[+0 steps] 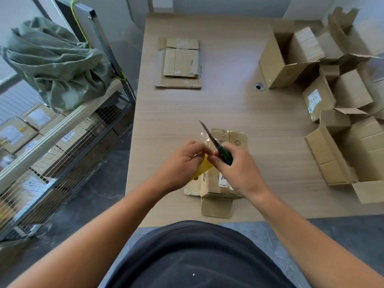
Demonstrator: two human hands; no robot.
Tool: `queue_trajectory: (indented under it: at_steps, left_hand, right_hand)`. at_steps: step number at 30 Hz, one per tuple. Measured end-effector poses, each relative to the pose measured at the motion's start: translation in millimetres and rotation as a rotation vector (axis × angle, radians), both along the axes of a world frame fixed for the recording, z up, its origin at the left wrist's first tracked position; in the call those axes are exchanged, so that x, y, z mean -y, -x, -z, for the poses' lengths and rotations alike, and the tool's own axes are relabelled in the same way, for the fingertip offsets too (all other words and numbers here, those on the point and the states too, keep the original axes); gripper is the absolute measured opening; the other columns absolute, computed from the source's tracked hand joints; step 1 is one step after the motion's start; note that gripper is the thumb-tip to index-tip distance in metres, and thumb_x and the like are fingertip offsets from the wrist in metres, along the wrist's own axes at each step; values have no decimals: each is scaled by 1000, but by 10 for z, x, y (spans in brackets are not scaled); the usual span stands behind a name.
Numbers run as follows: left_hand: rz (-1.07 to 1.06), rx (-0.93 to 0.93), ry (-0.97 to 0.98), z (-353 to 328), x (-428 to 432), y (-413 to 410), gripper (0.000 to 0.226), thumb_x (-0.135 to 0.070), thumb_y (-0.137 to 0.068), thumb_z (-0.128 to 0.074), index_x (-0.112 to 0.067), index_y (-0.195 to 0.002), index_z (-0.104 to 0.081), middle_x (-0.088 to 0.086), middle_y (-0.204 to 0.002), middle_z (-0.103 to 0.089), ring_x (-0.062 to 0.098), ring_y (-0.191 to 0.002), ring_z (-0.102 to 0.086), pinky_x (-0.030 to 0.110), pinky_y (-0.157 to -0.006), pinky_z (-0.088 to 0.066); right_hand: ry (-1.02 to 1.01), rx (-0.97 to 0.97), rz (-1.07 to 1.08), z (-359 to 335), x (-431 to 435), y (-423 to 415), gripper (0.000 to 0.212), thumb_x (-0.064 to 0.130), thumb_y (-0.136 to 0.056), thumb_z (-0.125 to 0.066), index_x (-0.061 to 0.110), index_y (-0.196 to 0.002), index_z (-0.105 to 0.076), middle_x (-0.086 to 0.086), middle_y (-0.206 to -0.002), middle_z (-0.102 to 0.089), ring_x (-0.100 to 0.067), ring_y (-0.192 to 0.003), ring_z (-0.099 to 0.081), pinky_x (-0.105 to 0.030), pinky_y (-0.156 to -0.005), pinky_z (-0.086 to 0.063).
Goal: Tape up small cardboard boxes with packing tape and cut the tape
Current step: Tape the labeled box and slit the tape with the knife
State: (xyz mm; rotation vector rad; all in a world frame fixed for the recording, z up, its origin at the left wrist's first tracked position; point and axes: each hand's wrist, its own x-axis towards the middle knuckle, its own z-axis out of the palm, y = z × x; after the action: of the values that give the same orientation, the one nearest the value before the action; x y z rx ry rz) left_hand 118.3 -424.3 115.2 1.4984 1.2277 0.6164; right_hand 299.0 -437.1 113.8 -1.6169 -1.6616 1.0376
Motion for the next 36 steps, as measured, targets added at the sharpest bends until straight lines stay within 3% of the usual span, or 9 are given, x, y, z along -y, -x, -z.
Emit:
queue_trajectory:
  at_steps: [3, 5, 9, 13, 16, 18, 21, 26, 36]
  left_hand:
    - [-70, -81, -122, 31, 248, -269, 28, -32, -102, -55, -43, -127, -60, -10, -106, -62, 14, -79, -65, 36, -70, -58]
    - [-146, 32, -48, 21, 386, -400, 47, -46, -94, -61, -52, -138, -44, -8, -89, -67, 17, -65, -63, 34, -64, -55]
    - [-28, 163, 110, -95, 601, -646, 41, -50, -92, -63, -30, -127, -55, 3, -72, -67, 17, -65, -65, 31, -60, -51]
    - [52, -68, -22, -328, 655, -614, 39, -51, -88, -61, -23, -115, -67, -8, -55, -56, 6, -49, -54, 23, -51, -47]
    - [196, -473, -122, -530, 537, -366, 36, -61, -85, -62, -35, -107, -72, -10, -54, -54, 3, -47, -45, 16, -51, -40]
    - [349, -717, -108, -560, 430, -326, 30, -60, -88, -60, -42, -109, -72, -14, -77, -65, 0, -68, -57, 24, -70, -48]
    - [419, -793, -3, -510, 238, -347, 30, -57, -91, -61, -39, -112, -74, -16, -115, -61, 7, -110, -59, 34, -104, -44]
    - [507, -698, 142, -361, 24, -259, 40, -77, -81, -58, -48, -103, -73, -24, -104, -70, 0, -102, -63, 29, -94, -47]
    - [478, -767, 13, 454, -208, -59, 21, -55, -89, -68, -35, -90, -75, -14, -91, -69, 13, -90, -63, 29, -81, -45]
  right_hand:
    - [-36, 85, 34, -64, 102, -258, 24, 35, -93, -71, 24, -75, -59, 3, -63, -59, -11, -57, -53, -31, -57, -43]
    - [-10, -22, 78, -73, 183, -467, 25, 30, -93, -71, 19, -74, -59, 4, -59, -55, -8, -53, -47, -29, -54, -40]
    - [98, -457, 100, -9, 442, -804, 19, 14, -94, -70, 11, -78, -61, -1, -61, -55, -7, -49, -48, -17, -48, -39]
    - [117, -607, 374, 74, 511, -1320, 16, 18, -95, -69, 18, -81, -62, 3, -54, -55, -11, -43, -47, -25, -43, -38]
    - [117, -563, 394, 210, 588, -1598, 16, 27, -94, -70, 17, -85, -61, 5, -59, -60, -14, -48, -53, -30, -46, -46]
    - [172, -561, 379, 318, 661, -1550, 19, 35, -90, -71, 19, -83, -63, 4, -60, -62, -15, -52, -56, -29, -49, -49]
    - [213, -546, 486, 475, 674, -1405, 22, 36, -89, -70, 22, -76, -61, 6, -54, -59, -13, -48, -55, -31, -49, -47]
    - [270, -502, 568, 718, 735, -1297, 22, 32, -93, -68, 19, -77, -60, 6, -50, -60, -10, -46, -53, -26, -44, -44]
    - [460, -302, 580, 1184, 621, -962, 26, 32, -97, -65, 16, -80, -55, -3, -68, -56, -15, -53, -50, -32, -55, -42]
